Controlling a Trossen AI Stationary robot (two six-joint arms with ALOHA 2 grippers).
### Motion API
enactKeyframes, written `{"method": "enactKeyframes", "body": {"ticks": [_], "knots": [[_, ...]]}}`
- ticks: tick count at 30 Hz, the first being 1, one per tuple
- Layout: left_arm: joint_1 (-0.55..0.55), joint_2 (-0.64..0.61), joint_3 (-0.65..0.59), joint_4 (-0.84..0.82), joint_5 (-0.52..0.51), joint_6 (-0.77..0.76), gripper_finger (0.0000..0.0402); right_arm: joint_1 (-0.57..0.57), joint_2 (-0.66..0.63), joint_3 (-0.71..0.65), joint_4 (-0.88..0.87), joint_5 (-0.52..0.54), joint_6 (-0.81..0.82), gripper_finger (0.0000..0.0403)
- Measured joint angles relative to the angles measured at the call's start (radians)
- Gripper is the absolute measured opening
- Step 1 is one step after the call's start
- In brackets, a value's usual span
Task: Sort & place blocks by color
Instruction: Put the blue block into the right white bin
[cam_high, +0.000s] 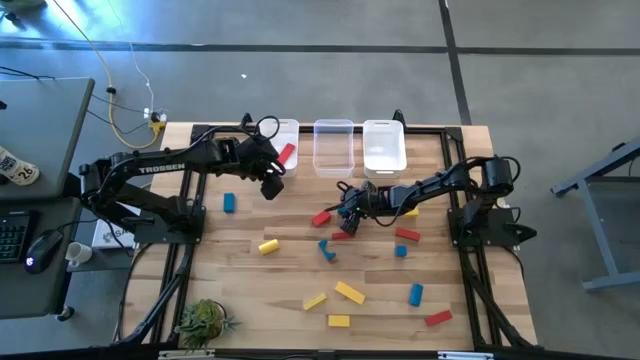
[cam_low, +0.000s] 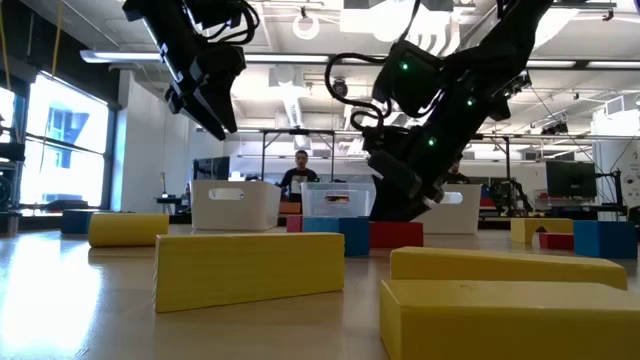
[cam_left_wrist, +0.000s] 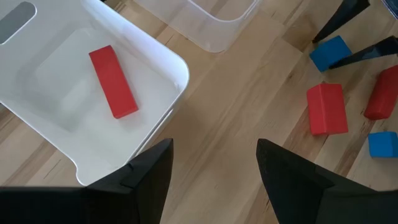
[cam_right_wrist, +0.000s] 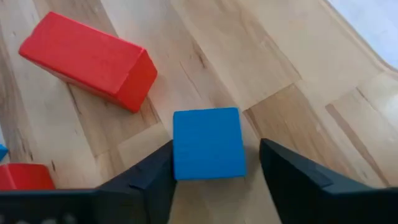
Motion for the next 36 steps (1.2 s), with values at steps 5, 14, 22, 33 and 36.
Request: {"method": "enactKeyframes", "body": {"ticks": [5, 14, 22, 33, 36], "knots": [[0.0, 0.0, 0.0, 0.0, 0.0, 0.0, 0.022, 0.0, -0.001, 0.0, 0.005, -0.004, 0.0, 0.0105], [0.0, 0.0, 0.0, 0.0, 0.0, 0.0, 0.022, 0.0, -0.026, 0.0, -0.003, -0.031, 0.007, 0.0102], [0.0, 0.0, 0.0, 0.001, 0.001, -0.019, 0.022, -0.008, -0.101, 0.0, 0.027, -0.016, 0.01, 0.0104], [0.0, 0.0, 0.0, 0.002, 0.001, -0.035, 0.022, -0.058, -0.26, 0.0, -0.007, 0.057, -0.081, 0.0107], [0.0, 0.0, 0.0, 0.002, 0.001, -0.035, 0.022, -0.081, -0.315, 0.0, -0.063, 0.135, -0.105, 0.0107]]}}
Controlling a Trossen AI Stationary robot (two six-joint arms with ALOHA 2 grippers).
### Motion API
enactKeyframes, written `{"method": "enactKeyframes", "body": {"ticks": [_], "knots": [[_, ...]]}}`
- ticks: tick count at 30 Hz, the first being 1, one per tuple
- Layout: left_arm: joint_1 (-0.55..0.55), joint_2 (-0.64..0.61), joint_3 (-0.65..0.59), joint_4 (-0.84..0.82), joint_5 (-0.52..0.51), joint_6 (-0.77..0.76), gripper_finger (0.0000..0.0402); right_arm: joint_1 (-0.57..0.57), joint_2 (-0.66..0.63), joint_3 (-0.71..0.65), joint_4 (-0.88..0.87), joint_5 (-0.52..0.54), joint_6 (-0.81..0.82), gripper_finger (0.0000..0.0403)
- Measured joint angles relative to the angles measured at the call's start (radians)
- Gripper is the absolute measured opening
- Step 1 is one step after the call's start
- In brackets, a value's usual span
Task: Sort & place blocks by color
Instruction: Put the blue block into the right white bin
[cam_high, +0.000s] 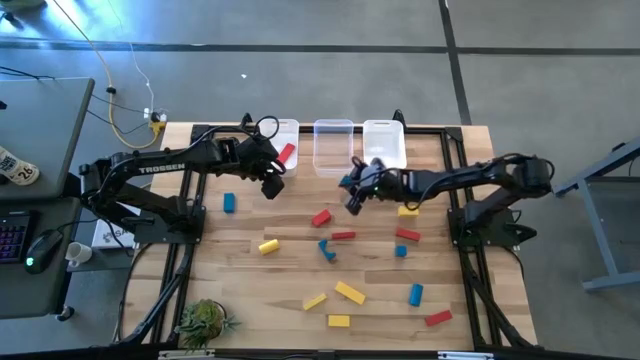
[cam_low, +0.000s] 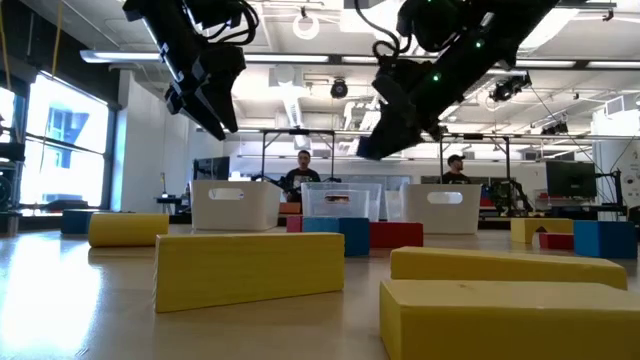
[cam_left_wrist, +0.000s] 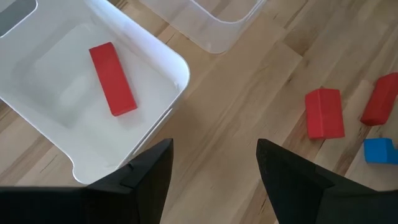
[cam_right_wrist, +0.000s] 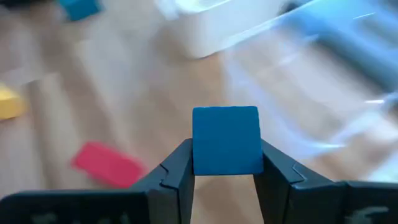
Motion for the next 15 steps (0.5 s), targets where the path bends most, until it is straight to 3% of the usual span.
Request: {"method": "enactKeyframes", "body": {"ticks": [5, 15], "knots": [[0.0, 0.0, 0.0, 0.0, 0.01, -0.012, 0.022, -0.063, -0.084, 0.0, -0.122, 0.099, 0.004, 0.0107], [0.0, 0.0, 0.0, 0.001, 0.026, -0.018, 0.022, -0.301, -0.115, 0.0, -0.281, 0.092, 0.102, 0.0108]]}}
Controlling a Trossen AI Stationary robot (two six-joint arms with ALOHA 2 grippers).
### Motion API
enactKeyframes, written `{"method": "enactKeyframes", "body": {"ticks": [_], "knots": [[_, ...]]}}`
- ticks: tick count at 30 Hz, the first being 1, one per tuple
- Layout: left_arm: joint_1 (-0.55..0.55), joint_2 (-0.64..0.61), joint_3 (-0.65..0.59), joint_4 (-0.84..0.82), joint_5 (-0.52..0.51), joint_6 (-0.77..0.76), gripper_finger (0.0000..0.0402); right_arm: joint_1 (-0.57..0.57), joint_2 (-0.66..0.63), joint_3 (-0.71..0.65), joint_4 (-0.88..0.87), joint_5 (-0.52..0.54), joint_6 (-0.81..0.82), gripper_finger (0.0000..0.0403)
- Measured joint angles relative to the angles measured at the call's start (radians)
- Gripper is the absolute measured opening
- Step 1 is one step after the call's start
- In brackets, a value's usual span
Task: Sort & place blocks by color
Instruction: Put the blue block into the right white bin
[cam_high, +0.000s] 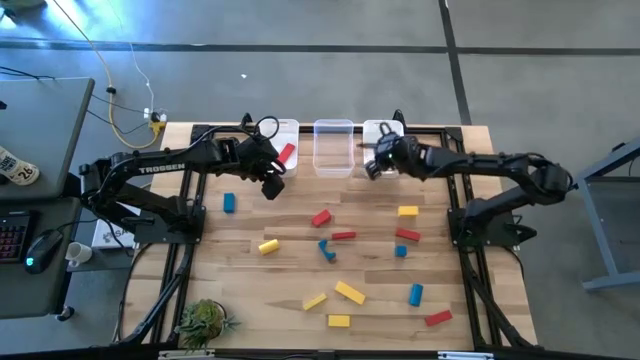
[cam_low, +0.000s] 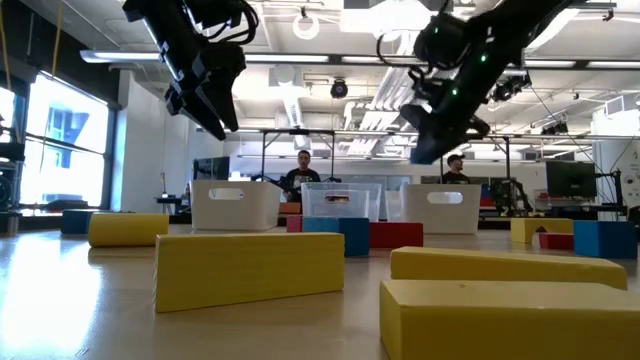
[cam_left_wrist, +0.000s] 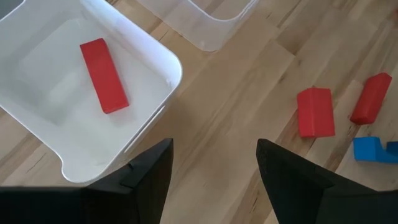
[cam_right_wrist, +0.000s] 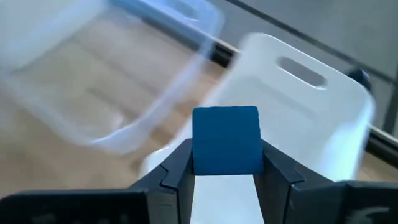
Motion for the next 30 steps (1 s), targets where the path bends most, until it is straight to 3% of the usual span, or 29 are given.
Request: {"method": "enactKeyframes", "body": {"ticks": [14, 18, 25, 30], "knots": [[0.0, 0.0, 0.0, 0.005, 0.0, 0.001, 0.022, -0.25, 0.084, 0.0, 0.159, -0.163, -0.02, 0.0108], [0.0, 0.0, 0.0, 0.006, 0.0, 0.002, 0.022, -0.269, 0.115, 0.0, 0.165, -0.225, -0.019, 0.0108], [0.0, 0.0, 0.0, 0.007, 0.0, 0.001, 0.022, -0.267, 0.134, 0.0, 0.159, -0.225, -0.021, 0.0111], [0.0, 0.0, 0.0, 0.007, 0.0, 0.001, 0.022, -0.266, 0.134, 0.0, 0.157, -0.219, -0.023, 0.0154]]}}
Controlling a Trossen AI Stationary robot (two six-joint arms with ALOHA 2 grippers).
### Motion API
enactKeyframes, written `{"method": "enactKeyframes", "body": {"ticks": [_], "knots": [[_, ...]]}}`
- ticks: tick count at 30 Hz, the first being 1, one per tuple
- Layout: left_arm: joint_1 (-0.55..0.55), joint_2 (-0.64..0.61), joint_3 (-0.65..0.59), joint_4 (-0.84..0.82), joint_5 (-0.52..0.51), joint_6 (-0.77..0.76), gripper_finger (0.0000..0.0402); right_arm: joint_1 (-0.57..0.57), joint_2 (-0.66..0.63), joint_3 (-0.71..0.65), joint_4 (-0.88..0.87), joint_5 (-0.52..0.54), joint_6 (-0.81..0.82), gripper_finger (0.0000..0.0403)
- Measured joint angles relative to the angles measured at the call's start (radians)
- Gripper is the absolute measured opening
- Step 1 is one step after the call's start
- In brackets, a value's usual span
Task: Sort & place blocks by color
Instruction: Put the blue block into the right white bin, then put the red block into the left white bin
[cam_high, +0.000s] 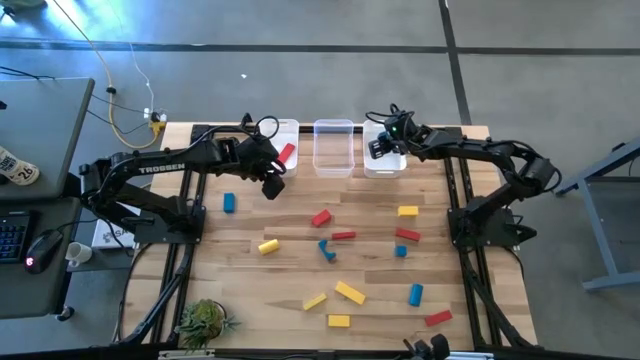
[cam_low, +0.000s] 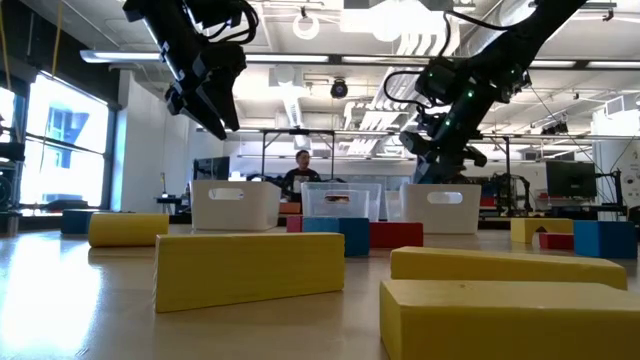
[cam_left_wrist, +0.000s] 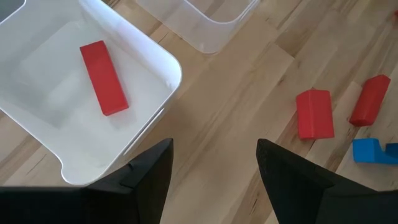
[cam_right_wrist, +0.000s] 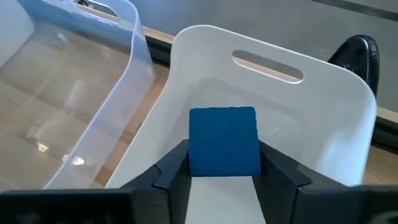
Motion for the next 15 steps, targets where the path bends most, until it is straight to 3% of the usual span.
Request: {"method": "enactKeyframes", "body": {"ticks": [7, 15], "knots": [[0.0, 0.0, 0.0, 0.0, 0.0, 0.0, 0.022, 0.0, -0.011, 0.0, 0.001, -0.035, 0.0, 0.0218], [-0.02, 0.0, 0.0, 0.0, 0.0, -0.001, 0.022, 0.011, -0.098, 0.0, -0.033, -0.068, 0.004, 0.0228]]}}
